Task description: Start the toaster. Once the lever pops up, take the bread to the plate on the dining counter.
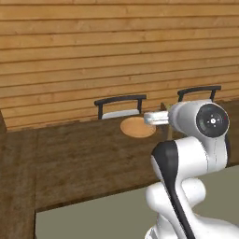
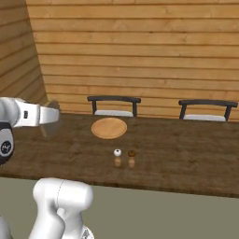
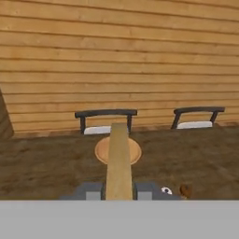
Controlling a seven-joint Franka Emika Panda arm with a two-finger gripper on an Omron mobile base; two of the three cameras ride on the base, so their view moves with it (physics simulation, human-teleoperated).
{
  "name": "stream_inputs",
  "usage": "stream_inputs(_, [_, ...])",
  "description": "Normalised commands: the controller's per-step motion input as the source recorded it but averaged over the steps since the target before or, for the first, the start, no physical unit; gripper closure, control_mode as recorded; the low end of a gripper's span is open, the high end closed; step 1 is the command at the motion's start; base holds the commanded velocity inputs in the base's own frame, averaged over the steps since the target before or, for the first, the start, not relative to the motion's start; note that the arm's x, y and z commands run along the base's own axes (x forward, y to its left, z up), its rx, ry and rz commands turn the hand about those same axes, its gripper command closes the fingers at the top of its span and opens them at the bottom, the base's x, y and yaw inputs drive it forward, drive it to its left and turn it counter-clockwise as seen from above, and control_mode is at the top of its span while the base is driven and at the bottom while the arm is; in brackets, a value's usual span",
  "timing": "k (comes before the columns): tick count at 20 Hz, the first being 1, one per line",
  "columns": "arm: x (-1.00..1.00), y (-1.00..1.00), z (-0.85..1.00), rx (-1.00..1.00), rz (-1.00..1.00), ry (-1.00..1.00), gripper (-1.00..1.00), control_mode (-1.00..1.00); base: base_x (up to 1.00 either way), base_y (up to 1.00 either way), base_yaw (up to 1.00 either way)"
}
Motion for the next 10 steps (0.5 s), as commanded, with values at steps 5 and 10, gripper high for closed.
stream_inputs(5, [0.58, 0.00, 0.21, -0.02, -0.29, 0.04, 1.00, -1.00, 0.00, 0.00, 0.00])
stream_inputs(10, [0.66, 0.00, 0.20, -0.11, -0.37, 0.22, 1.00, -1.00, 0.00, 0.00, 0.00])
